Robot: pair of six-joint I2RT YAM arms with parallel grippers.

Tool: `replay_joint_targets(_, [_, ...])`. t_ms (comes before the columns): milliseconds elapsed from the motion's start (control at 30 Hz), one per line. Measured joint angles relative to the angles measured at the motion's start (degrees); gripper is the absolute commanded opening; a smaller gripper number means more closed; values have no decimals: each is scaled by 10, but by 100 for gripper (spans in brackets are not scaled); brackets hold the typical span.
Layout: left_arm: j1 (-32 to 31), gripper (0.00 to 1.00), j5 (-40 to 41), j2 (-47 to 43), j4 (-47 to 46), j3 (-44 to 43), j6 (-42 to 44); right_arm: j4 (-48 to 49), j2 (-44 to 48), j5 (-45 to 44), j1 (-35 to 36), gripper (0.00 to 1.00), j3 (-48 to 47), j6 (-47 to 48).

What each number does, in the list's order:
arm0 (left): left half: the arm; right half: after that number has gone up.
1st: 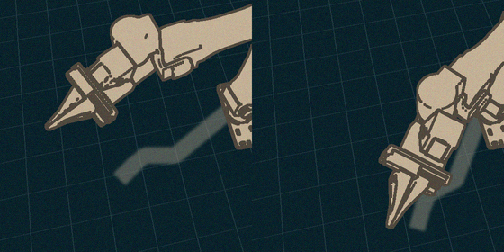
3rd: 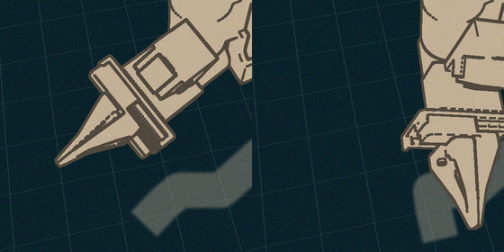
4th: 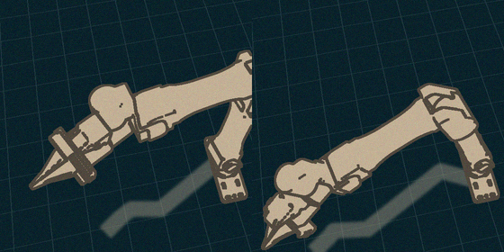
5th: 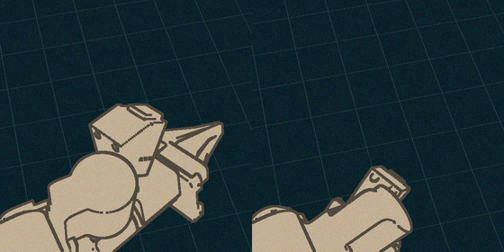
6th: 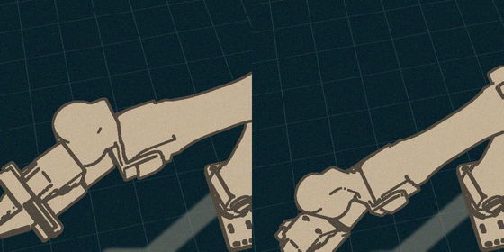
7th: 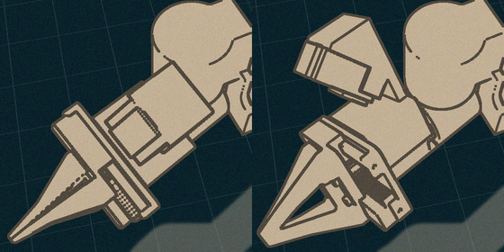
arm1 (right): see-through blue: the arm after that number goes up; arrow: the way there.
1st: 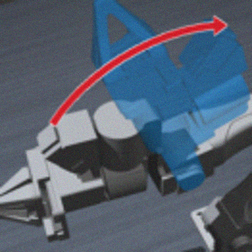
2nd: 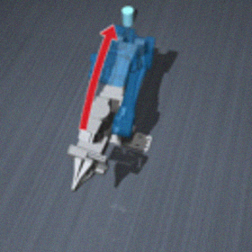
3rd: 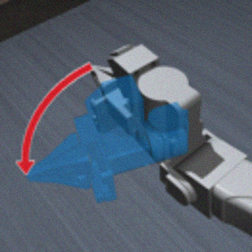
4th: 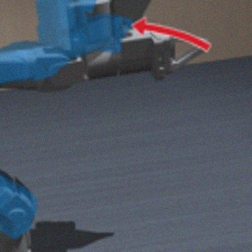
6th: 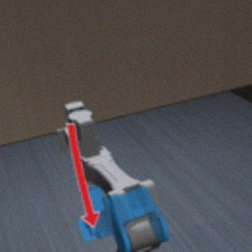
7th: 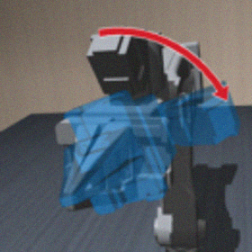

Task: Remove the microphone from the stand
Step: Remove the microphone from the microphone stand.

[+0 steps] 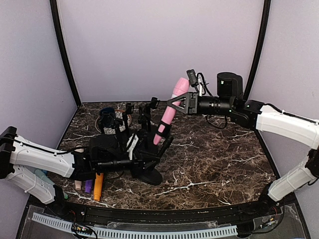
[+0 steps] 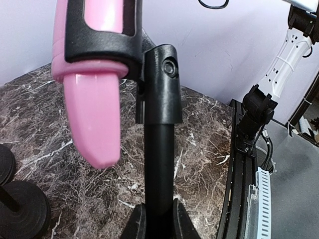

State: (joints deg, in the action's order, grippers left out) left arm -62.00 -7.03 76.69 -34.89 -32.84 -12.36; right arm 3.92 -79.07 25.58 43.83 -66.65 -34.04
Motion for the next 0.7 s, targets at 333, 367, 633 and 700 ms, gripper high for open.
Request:
replay_joint_targets(333, [-7,0,47,-7,31,-7,2,-64,-1,-70,8,19,-30,-33])
replay_joint_targets(367, [-7,0,48,-7,35,-7,2,-69,-1,-77,9,19,-30,-38])
replay_joint_targets(633, [-9,0,59,-7,49,-7,2,-83,-1,-101,9,19,-31,-58])
replay_joint_targets(700, [-9,0,61,-7,49,-7,2,-83,-1,-103,9,19,-31,-60])
